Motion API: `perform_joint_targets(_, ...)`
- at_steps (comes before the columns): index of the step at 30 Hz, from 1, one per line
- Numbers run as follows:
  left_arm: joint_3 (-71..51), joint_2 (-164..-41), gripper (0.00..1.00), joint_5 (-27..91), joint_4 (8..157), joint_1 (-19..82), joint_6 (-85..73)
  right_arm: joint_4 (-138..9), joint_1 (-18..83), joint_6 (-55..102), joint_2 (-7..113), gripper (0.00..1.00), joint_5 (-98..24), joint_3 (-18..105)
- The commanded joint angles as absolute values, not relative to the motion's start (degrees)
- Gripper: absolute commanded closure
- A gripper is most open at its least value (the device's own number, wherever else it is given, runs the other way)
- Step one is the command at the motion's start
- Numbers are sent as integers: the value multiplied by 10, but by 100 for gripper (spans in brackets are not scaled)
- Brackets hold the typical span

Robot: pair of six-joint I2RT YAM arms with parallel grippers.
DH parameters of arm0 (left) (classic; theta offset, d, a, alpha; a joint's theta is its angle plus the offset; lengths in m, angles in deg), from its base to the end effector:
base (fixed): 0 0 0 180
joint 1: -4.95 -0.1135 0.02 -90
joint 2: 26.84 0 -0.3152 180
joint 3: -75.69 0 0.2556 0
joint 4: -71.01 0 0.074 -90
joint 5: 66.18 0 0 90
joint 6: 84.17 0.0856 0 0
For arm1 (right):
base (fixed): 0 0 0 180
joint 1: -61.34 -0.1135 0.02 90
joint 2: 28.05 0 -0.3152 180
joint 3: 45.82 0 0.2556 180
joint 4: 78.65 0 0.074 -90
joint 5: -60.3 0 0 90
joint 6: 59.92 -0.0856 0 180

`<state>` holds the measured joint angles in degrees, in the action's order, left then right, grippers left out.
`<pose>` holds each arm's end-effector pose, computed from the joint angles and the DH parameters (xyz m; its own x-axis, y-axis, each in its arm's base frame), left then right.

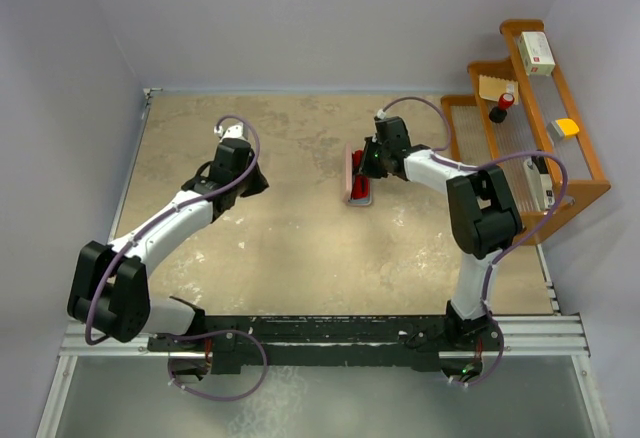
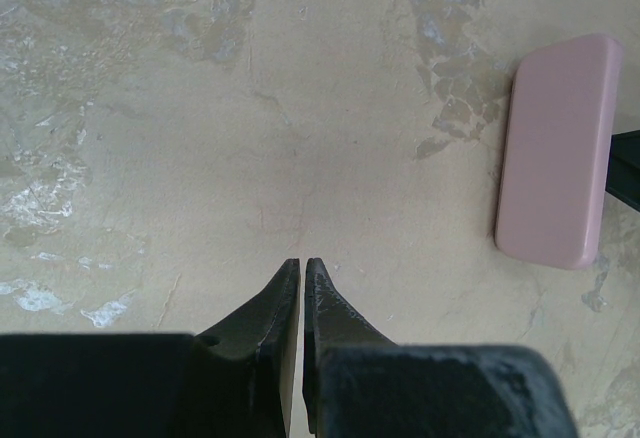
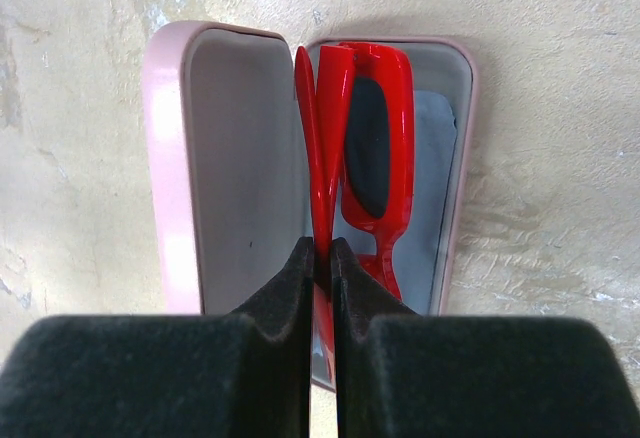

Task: Organize the sunglasses
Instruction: Place the sunglasses in the sunglasses case.

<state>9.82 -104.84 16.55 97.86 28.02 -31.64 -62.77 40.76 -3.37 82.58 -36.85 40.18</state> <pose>0.3059 -0.1185 0.2681 -0.6407 -0.3830 -0.6654 -0.1154 0.9049 -0.4097 0.4496 0.1802 0.1987 -0.7485 0.3032 -0.5898 -0.0297 0.8732 0.4865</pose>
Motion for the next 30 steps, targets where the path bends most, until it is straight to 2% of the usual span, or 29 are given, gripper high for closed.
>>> perform_joint_targets(1, 72, -1052, 98, 159, 956, 284, -319, -649, 409, -31, 825, 100, -381, 408)
perform_joint_targets(13, 74, -1052, 98, 162, 955, 283, -321, -644, 409, -39, 820, 100, -388, 377)
perform_joint_targets(21, 78, -1051, 97, 168, 955, 283, -324, -629, 410, -36, 820, 95, -386, 373)
perform_joint_targets(24, 79, -1047, 97, 168, 954, 284, -324, -628, 410, -36, 811, 87, -377, 363)
perform_joint_targets(27, 80, -1047, 97, 168, 953, 283, -326, -622, 410, -32, 803, 85, -365, 358)
perform_joint_targets(30, 81, -1048, 97, 171, 950, 284, -327, -611, 410, -27, 798, 78, -359, 359)
